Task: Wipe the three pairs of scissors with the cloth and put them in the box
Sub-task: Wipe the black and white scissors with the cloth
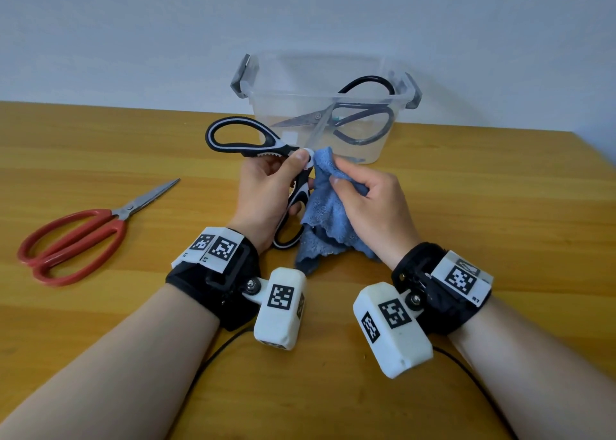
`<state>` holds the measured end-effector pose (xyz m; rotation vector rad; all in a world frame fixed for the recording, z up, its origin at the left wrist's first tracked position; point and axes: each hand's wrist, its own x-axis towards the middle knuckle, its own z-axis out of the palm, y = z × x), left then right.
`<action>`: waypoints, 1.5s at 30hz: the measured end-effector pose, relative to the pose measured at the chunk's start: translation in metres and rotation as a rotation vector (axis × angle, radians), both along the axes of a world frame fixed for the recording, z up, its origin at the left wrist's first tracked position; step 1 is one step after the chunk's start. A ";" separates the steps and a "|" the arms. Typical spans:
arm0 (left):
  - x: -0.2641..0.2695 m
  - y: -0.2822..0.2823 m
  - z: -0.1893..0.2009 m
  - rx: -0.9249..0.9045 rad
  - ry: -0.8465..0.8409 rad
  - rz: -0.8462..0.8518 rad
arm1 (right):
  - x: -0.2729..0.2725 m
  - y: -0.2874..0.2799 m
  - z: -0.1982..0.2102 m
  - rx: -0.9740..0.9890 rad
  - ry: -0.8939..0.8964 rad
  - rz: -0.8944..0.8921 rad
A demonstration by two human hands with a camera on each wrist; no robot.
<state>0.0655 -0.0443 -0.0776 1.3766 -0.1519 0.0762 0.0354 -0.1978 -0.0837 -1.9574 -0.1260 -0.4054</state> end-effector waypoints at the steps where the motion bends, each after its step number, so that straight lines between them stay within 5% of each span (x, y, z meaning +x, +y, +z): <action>1: 0.000 0.000 0.000 -0.011 0.005 -0.006 | 0.000 0.000 0.000 -0.006 -0.002 -0.020; 12: 0.003 0.002 -0.001 0.004 0.052 0.081 | 0.003 -0.008 -0.002 0.099 -0.057 -0.139; 19: -0.001 0.000 0.000 0.057 -0.030 0.007 | 0.000 -0.002 0.000 0.056 -0.031 0.086; 26: 0.000 0.002 0.002 -0.037 0.030 0.000 | 0.002 -0.004 -0.002 0.022 -0.074 -0.064; 32: 0.000 0.002 0.001 -0.014 0.021 0.113 | 0.006 -0.011 0.000 0.176 -0.076 -0.172; 38: 0.001 0.004 0.003 -0.045 0.026 0.203 | 0.011 -0.024 0.012 0.503 -0.332 -0.399; 45: 0.004 0.006 0.005 -0.136 0.044 0.276 | 0.014 -0.027 0.011 0.640 -0.298 -0.375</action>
